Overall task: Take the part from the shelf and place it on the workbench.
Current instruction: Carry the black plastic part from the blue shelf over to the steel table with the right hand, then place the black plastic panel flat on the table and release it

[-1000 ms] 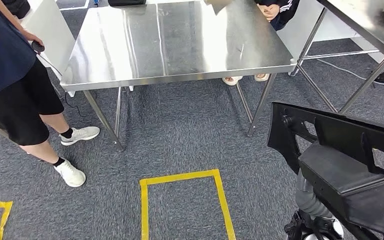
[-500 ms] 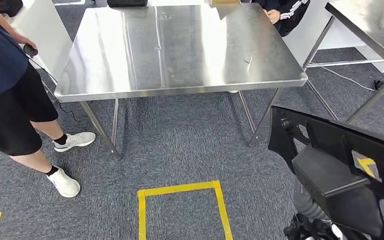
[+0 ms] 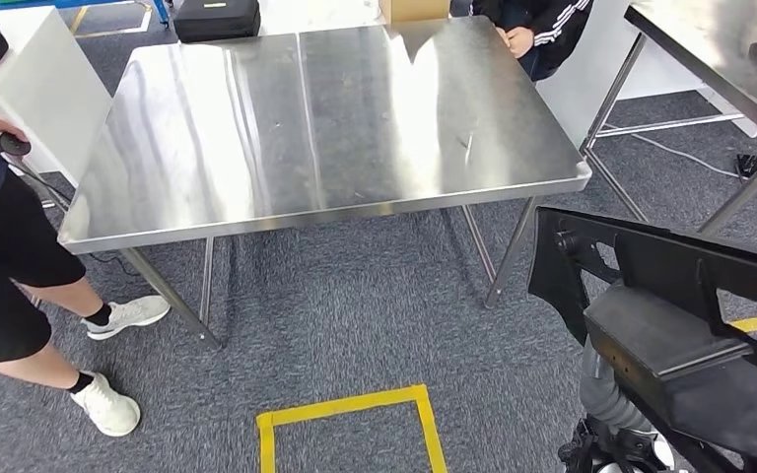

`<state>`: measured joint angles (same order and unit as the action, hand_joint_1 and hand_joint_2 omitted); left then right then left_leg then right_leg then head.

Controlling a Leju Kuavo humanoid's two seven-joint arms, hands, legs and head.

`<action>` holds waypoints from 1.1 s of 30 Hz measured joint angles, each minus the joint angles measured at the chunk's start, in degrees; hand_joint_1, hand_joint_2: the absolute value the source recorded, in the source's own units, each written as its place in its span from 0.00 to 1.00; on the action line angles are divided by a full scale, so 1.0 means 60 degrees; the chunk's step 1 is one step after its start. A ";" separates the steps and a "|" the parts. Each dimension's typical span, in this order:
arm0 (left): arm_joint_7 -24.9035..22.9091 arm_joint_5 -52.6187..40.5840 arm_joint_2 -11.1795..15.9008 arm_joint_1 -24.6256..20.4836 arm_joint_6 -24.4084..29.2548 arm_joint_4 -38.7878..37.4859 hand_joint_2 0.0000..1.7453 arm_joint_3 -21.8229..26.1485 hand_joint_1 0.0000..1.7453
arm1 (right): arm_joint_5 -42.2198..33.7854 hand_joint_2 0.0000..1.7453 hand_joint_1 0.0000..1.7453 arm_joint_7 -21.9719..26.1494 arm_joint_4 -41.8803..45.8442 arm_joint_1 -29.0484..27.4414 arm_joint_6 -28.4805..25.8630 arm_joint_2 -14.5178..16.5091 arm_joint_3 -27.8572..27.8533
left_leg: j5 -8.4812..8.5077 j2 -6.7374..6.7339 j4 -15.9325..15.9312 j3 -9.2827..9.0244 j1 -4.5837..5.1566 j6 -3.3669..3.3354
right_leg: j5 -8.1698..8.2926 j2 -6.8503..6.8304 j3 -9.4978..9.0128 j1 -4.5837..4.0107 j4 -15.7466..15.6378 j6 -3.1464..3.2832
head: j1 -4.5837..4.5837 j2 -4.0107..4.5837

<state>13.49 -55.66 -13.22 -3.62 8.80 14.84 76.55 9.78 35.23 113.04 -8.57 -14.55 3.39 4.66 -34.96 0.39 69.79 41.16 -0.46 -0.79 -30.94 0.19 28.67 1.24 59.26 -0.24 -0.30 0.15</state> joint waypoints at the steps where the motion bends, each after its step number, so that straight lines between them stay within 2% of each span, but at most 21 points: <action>1: 0.0000 -0.0007 0.0023 0.0012 -0.0011 0.0001 1.00 -0.0003 0.00 | 0.0013 1.00 1.00 0.0000 -0.0003 0.0004 0.0004 0.0014 -0.0004 | 0.0598 -0.0007 -0.0533 -0.0035 0.0038 -0.0078 | -0.0141 0.0002 -0.0139 -0.0020 0.0000 -0.0034 | 0.0004 0.0000; 3: 0.0000 -0.0021 0.0065 0.0035 -0.0027 0.0001 1.00 -0.0013 0.00 | 0.0037 1.00 1.00 -0.0005 -0.0006 0.0012 0.0016 0.0043 -0.0015 | 0.1381 0.0037 -0.1212 -0.0153 0.0113 -0.0205 | -0.0407 0.0031 -0.0344 -0.0059 -0.0069 -0.0135 | 0.0004 0.0000; 5: 0.0004 -0.0034 0.0087 0.0046 -0.0036 0.0002 1.00 -0.0023 0.00 | 0.0067 1.00 1.00 -0.0011 0.0002 0.0017 0.0031 0.0063 -0.0028 | 0.1446 0.0106 -0.1434 -0.0366 0.0130 -0.0282 | -0.0418 0.0069 -0.0569 -0.0100 -0.0057 -0.0306 | -0.0001 0.0000; 7: 0.0009 -0.0045 0.0090 0.0053 -0.0040 0.0004 1.00 -0.0030 0.00 | 0.0088 1.00 1.00 -0.0015 0.0015 0.0022 0.0036 0.0066 -0.0051 | 0.1547 0.0089 -0.1622 -0.0759 0.0087 -0.0350 | -0.0281 0.0069 -0.0617 -0.0115 0.0341 -0.0434 | 0.0011 0.0003; 9: 0.0011 -0.0054 0.0092 0.0037 -0.0046 0.0004 1.00 -0.0034 0.00 | 0.0093 1.00 1.00 -0.0015 0.0015 0.0032 0.0037 0.0063 -0.0075 | 0.1497 0.0070 -0.1709 -0.1145 0.0056 -0.0409 | -0.0312 0.0057 -0.0106 -0.0108 0.1271 -0.0434 | 0.0046 0.0004; 11: 0.0011 -0.0058 0.0096 0.0014 -0.0052 0.0004 1.00 -0.0034 0.00 | 0.0095 1.00 1.00 -0.0018 -0.0006 0.0028 0.0053 0.0062 -0.0084 | 0.1297 0.0107 -0.1789 -0.1442 0.0057 -0.0452 | -0.0754 0.0051 0.0709 -0.0111 0.2126 -0.0349 | 0.0075 0.0002; 13: 0.0011 -0.0058 0.0096 0.0019 -0.0054 0.0004 1.00 -0.0034 0.00 | 0.0097 1.00 1.00 -0.0023 -0.0034 0.0022 0.0083 0.0056 -0.0087 | 0.1075 0.0162 -0.1852 -0.1740 0.0057 -0.0458 | -0.1281 0.0048 0.1233 -0.0102 0.2120 -0.0329 | 0.0081 0.0001; 14: 0.0013 -0.0056 0.0096 0.0025 -0.0053 0.0004 1.00 -0.0034 0.00 | 0.0097 1.00 1.00 -0.0022 -0.0048 0.0022 0.0096 0.0049 -0.0087 | 0.0957 0.0187 -0.1865 -0.1892 0.0055 -0.0450 | -0.1271 0.0045 0.1316 -0.0093 0.1757 -0.0397 | 0.0084 0.0000; 15: 0.0015 -0.0050 0.0097 0.0027 -0.0053 0.0004 1.00 -0.0034 0.00 | 0.0098 1.00 1.00 -0.0021 -0.0065 0.0019 0.0109 0.0042 -0.0086 | 0.0833 0.0208 -0.1871 -0.2023 0.0052 -0.0433 | -0.0952 0.0037 0.1300 -0.0084 0.1238 -0.0530 | 0.0087 0.0000; 16: 0.0018 -0.0042 0.0100 0.0029 -0.0053 0.0004 1.00 -0.0033 0.00 | 0.0099 1.00 1.00 -0.0020 -0.0084 0.0011 0.0118 0.0033 -0.0087 | 0.0698 0.0230 -0.1875 -0.2157 0.0054 -0.0404 | -0.0422 0.0015 0.1240 -0.0079 0.0738 -0.0674 | 0.0090 0.0001; 17: 0.0024 -0.0035 0.0106 0.0027 -0.0053 0.0004 1.00 -0.0033 0.00 | 0.0100 1.00 1.00 -0.0020 -0.0103 0.0007 0.0124 0.0027 -0.0086 | 0.0560 0.0243 -0.1881 -0.2280 0.0060 -0.0366 | 0.0065 -0.0039 0.1147 -0.0083 0.0352 -0.0731 | 0.0091 0.0001; 18: 0.0029 -0.0028 0.0109 0.0021 -0.0053 0.0004 1.00 -0.0033 0.00 | 0.0103 1.00 1.00 -0.0020 -0.0117 0.0008 0.0131 0.0024 -0.0084 | 0.0420 0.0247 -0.1922 -0.2401 0.0063 -0.0311 | 0.0429 -0.0091 0.1043 -0.0116 0.0123 -0.0709 | 0.0085 0.0001; 19: 0.0036 -0.0025 0.0107 0.0006 -0.0053 0.0002 1.00 -0.0033 0.00 | 0.0106 1.00 1.00 -0.0016 -0.0114 0.0011 0.0138 0.0022 -0.0083 | 0.0362 0.0235 -0.1916 -0.2551 0.0066 -0.0248 | 0.0584 -0.0107 0.0948 -0.0137 0.0027 -0.0591 | 0.0071 0.0001; 21: 0.0050 -0.0019 0.0092 -0.0060 -0.0054 -0.0003 1.00 -0.0034 0.00 | 0.0106 1.00 1.00 -0.0011 -0.0091 0.0052 0.0158 0.0022 -0.0077 | 0.0328 0.0170 -0.1830 -0.2776 0.0055 -0.0125 | 0.0580 -0.0063 0.0695 -0.0141 -0.0081 -0.0274 | 0.0056 0.0000; 23: 0.0063 -0.0015 0.0085 -0.0145 -0.0056 -0.0006 1.00 -0.0035 0.00 | 0.0097 1.00 1.00 -0.0007 -0.0081 0.0085 0.0198 0.0021 -0.0061 | 0.0271 0.0082 -0.1320 -0.2637 0.0043 -0.0033 | 0.0542 -0.0029 0.0442 -0.0081 -0.0124 -0.0031 | 0.0028 0.0000; 25: 0.0073 -0.0015 0.0084 -0.0175 -0.0056 -0.0007 1.00 -0.0035 0.00 | 0.0092 1.00 1.00 -0.0008 -0.0103 0.0080 0.0264 0.0016 -0.0013 | -0.0059 0.0024 -0.0330 -0.1937 0.0030 0.0039 | 0.0407 -0.0032 0.0260 -0.0069 -0.0125 0.0110 | -0.0013 0.0000; 27: 0.0076 -0.0015 0.0086 -0.0128 -0.0050 -0.0007 1.00 -0.0032 0.00 | 0.0092 1.00 1.00 -0.0012 -0.0143 0.0065 0.0308 0.0007 0.0049 | -0.0466 0.0009 0.0490 -0.1080 0.0013 0.0098 | 0.0260 -0.0008 0.0119 -0.0075 -0.0121 0.0122 | -0.0026 0.0000; 28: 0.0076 -0.0015 0.0091 -0.0095 -0.0045 -0.0007 1.00 -0.0031 0.00 | 0.0095 1.00 1.00 -0.0013 -0.0166 0.0060 0.0321 -0.0001 0.0075 | -0.0540 0.0006 0.0559 -0.0778 0.0002 0.0114 | 0.0175 0.0007 0.0033 -0.0073 -0.0121 0.0101 | -0.0026 0.0000; 29: 0.0076 -0.0016 0.0098 -0.0063 -0.0040 -0.0007 1.00 -0.0030 0.00 | 0.0099 1.00 1.00 -0.0014 -0.0188 0.0063 0.0345 -0.0010 0.0104 | -0.0451 -0.0002 0.0374 -0.0597 -0.0009 0.0116 | 0.0079 0.0019 -0.0071 -0.0068 -0.0120 0.0073 | -0.0027 0.0000; 30: 0.0076 -0.0020 0.0107 -0.0037 -0.0036 -0.0007 1.00 -0.0030 0.00 | 0.0107 1.00 1.00 -0.0022 -0.0212 0.0074 0.0390 -0.0020 0.0145 | -0.0133 -0.0017 -0.0057 -0.0522 -0.0017 0.0093 | -0.0032 0.0021 -0.0197 -0.0063 -0.0120 0.0040 | -0.0028 0.0000; 33: 0.0077 -0.0067 0.0126 0.0035 -0.0041 -0.0009 1.00 -0.0031 0.00 | 0.0218 1.00 1.00 -0.0134 -0.0348 0.0211 0.0690 -0.0064 0.0413 | 0.1380 -0.0123 -0.1285 -0.0531 0.0040 -0.0068 | -0.0349 0.0027 -0.0450 -0.0090 -0.0154 -0.0103 | -0.0032 0.0000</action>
<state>13.95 -56.07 -12.47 -3.41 8.55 14.79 76.36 11.09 34.43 110.96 -7.30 -10.41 3.01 7.13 -26.69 -0.35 62.08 37.97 -0.22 -1.20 -33.04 0.36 25.97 0.70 58.34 -0.86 -0.49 0.15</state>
